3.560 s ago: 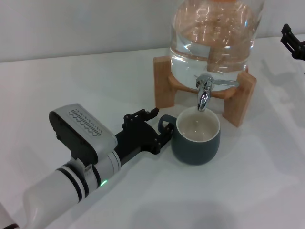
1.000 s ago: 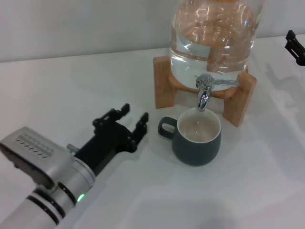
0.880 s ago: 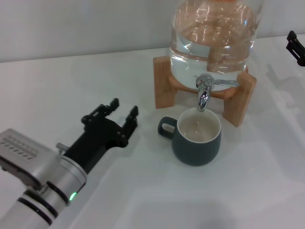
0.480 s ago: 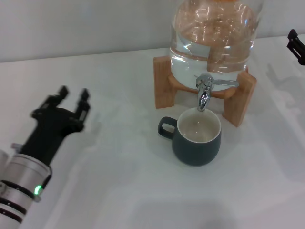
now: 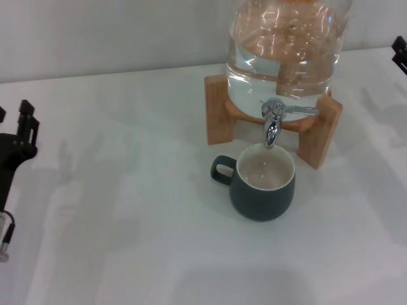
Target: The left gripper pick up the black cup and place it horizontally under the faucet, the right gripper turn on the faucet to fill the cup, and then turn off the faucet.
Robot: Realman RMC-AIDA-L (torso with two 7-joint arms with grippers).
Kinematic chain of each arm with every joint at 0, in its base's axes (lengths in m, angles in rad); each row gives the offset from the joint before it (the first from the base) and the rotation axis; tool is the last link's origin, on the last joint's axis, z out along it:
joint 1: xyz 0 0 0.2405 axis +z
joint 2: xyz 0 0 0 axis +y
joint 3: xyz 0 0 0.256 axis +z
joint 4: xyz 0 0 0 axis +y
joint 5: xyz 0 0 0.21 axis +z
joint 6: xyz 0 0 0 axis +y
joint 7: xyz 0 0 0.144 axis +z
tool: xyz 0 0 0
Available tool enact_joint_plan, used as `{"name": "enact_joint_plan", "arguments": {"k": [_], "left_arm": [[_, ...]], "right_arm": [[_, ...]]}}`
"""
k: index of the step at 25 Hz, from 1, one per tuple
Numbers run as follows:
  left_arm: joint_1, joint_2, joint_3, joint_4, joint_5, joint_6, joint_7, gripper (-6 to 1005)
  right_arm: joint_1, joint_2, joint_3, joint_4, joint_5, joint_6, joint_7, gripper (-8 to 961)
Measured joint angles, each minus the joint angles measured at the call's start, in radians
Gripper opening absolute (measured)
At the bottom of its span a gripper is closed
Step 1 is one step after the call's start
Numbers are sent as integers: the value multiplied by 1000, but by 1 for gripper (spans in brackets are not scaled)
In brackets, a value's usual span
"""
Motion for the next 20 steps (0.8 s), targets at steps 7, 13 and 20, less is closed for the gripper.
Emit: {"name": "enact_joint_plan", "arguments": {"k": [7,13,20], "left_arm": [[-13,1,-1,-21,-92,-3,0,574],[-43,1,-1,-54,-98,-4,0,791],[-70,3,-1,-78,-98,-6,-1,795]], "right_arm": [[-103,-6,-117,-151,-3,3,202,838],[-208,-37,-229,-266,-16,61,350,838],[-220,-67,-244,-273,-168,199,410,838]]}}
